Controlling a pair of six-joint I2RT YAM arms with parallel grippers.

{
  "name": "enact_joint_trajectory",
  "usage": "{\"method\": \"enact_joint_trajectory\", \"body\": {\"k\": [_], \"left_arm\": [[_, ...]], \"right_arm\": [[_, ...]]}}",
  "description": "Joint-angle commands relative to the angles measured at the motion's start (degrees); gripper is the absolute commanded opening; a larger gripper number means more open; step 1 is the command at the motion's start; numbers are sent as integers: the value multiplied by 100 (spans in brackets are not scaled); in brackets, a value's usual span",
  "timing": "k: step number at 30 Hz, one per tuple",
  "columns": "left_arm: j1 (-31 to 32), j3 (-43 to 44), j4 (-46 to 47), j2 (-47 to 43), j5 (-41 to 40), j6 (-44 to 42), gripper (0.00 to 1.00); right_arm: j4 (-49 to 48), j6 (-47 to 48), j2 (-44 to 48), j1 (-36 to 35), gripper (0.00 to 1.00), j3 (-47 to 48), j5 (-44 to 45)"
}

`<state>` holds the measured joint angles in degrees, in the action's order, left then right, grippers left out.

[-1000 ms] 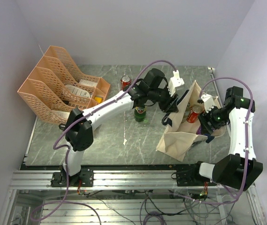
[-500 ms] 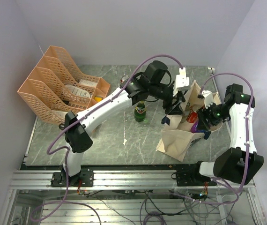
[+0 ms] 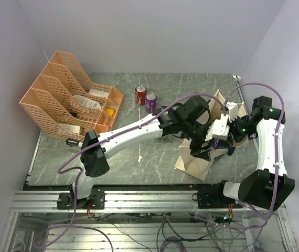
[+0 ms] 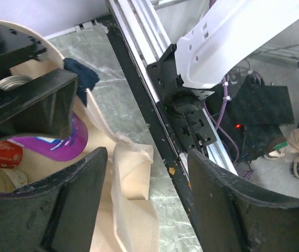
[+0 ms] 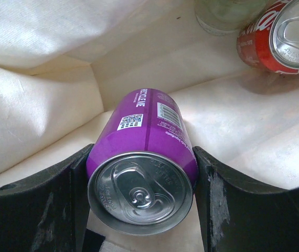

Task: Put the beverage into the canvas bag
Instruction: Place the drink in the canvas bag.

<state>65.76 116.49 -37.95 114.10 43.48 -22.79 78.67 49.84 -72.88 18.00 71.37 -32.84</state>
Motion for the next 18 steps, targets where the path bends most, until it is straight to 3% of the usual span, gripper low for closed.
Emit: {"method": "enact_joint_trajectory", "body": {"k": [1,6,14,18], "left_arm": [[156,18,-103,286,-327,-338,70],[199,220,-139,513,-477,-488,62],[536,-130,-459,419,-701,-1283,22],[676,-538,-239,330,-886,-1556,10]], "right_arm": [[38,-170,239,46,29,-31,-208],[45,-211,395,46,29,-64,-104],[39,-551,302,46,28,191,-220],[-22,-744,29,47,28,430,-262]]}}
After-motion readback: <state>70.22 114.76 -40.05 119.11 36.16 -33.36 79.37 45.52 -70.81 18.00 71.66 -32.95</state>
